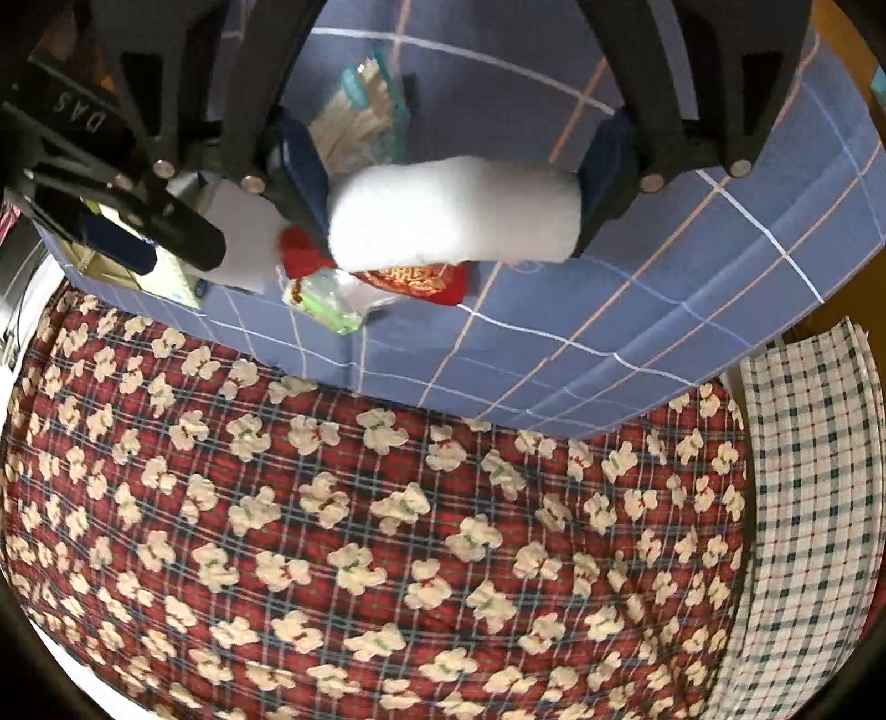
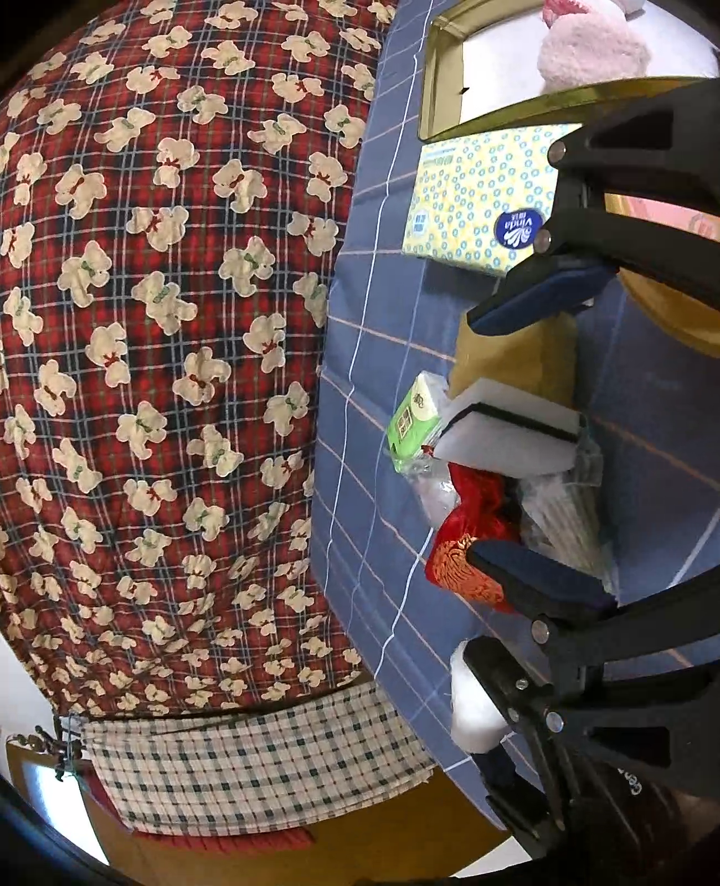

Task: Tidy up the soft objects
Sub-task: 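Grasp the white foam roll with the left tool, then grasp the white sponge block with the right tool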

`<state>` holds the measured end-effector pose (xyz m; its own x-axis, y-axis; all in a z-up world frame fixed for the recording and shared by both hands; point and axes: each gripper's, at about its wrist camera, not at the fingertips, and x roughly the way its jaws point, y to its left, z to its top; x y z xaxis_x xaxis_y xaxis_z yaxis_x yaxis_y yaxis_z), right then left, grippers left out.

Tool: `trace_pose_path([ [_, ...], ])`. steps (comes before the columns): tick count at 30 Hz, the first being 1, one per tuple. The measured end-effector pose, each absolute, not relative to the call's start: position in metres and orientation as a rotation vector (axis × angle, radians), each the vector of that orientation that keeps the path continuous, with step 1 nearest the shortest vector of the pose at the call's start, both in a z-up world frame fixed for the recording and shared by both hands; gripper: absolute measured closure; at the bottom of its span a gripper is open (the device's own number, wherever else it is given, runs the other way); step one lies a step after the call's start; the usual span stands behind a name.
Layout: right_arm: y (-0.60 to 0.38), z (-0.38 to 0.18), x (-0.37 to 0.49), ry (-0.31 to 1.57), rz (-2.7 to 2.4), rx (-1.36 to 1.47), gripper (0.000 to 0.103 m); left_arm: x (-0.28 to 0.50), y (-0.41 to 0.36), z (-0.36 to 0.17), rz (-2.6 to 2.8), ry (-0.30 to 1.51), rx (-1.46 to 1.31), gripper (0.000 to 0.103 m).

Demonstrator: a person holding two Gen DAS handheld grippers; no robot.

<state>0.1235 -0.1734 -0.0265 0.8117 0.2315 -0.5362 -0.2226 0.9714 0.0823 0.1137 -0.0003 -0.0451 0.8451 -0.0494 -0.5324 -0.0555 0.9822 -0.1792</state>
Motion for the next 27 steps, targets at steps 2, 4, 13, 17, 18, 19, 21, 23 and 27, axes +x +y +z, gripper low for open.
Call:
trace_pose_path([
  [2, -0.170, -0.029, 0.128, 0.586, 0.231, 0.011, 0.025, 0.118, 0.004, -0.048, 0.005, 0.581, -0.217, 0.024],
  [4, -0.170, -0.032, 0.131, 0.588, 0.227, 0.023, 0.027, 0.119, 0.008, -0.049, -0.008, 0.578, -0.242, 0.024],
  [13, -0.167, -0.051, 0.153, 0.647, 0.215, 0.044, 0.060, 0.121, -0.003, -0.048, 0.020, 0.584, -0.181, 0.024],
  [17, -0.164, -0.051, 0.155, 0.643, 0.224, 0.020, 0.068, 0.123, -0.010, -0.047, 0.030, 0.584, -0.148, 0.024],
  [18, -0.165, -0.052, 0.156, 0.643, 0.228, 0.023, 0.068, 0.122, -0.011, -0.047, 0.034, 0.581, -0.139, 0.024],
  [19, -0.166, -0.052, 0.155, 0.641, 0.230, 0.030, 0.069, 0.120, -0.013, -0.046, 0.042, 0.571, -0.122, 0.024],
  [21, -0.169, -0.050, 0.153, 0.629, 0.239, 0.045, 0.069, 0.117, -0.017, -0.044, 0.054, 0.551, -0.098, 0.024],
  [23, -0.168, -0.049, 0.151, 0.618, 0.238, 0.042, 0.069, 0.114, -0.022, -0.042, 0.064, 0.532, -0.068, 0.024],
  [27, -0.165, -0.042, 0.138, 0.540, 0.231, 0.015, 0.071, 0.114, -0.019, -0.041, 0.069, 0.520, -0.071, 0.024],
])
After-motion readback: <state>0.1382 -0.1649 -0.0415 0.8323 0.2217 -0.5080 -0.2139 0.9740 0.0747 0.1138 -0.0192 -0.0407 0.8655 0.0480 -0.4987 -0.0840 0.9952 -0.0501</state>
